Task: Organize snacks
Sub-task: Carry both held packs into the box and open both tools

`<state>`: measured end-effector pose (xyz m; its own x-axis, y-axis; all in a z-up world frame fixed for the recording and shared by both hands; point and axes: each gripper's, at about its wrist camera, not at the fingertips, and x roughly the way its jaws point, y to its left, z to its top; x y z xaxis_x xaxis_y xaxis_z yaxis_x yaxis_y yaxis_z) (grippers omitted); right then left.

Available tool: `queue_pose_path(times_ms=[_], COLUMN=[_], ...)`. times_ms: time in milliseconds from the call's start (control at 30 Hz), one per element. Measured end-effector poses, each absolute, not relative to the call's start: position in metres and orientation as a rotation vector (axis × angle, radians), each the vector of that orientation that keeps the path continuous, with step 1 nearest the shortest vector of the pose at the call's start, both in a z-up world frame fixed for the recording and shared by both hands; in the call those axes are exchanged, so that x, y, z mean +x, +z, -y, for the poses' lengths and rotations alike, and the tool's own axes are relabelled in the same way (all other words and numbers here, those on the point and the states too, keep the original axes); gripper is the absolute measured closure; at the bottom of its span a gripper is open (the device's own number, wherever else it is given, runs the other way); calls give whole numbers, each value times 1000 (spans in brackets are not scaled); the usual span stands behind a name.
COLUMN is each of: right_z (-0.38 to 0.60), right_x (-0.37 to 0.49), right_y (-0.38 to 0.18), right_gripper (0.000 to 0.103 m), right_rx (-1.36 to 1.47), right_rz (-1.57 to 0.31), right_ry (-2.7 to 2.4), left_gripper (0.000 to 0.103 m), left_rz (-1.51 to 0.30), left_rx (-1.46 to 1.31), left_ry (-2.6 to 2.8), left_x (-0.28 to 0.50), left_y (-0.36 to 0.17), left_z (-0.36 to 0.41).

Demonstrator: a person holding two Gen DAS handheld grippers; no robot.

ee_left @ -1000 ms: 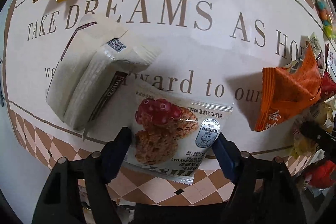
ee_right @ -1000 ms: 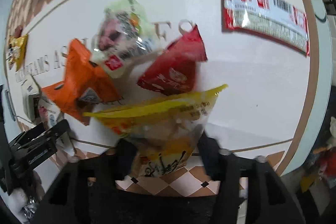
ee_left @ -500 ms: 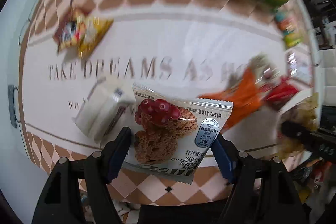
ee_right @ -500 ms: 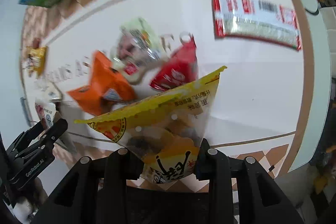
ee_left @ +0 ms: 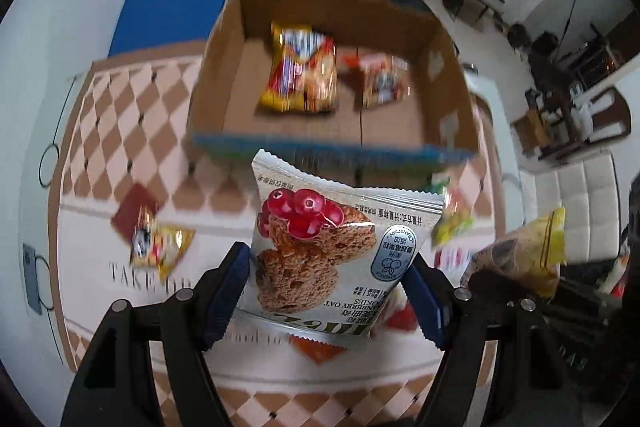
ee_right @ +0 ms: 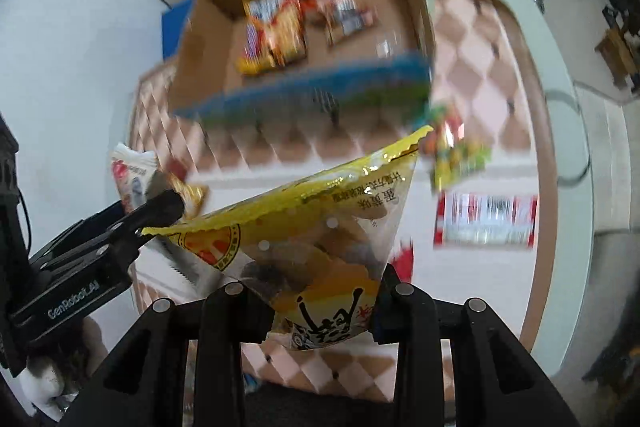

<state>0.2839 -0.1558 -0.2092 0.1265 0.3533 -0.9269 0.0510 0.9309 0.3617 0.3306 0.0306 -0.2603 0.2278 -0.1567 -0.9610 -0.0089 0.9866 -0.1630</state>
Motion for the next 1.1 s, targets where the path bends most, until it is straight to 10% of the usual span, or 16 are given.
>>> queue_pose_path(times_ms=[967, 1100], right_z=[125, 121], right_x=[491, 499], right_y=[-300, -328], right_gripper=[64, 6], right_rx=[253, 223], right_rz=[-1522, -1634], right_ry=[133, 139], left_gripper=[29, 19], left_rz=[-1668, -1678], left_rx=[-223, -202], left_ry=[-108, -71], left_x=[533, 537], left_y=[-384, -395], left_z=[-33, -38])
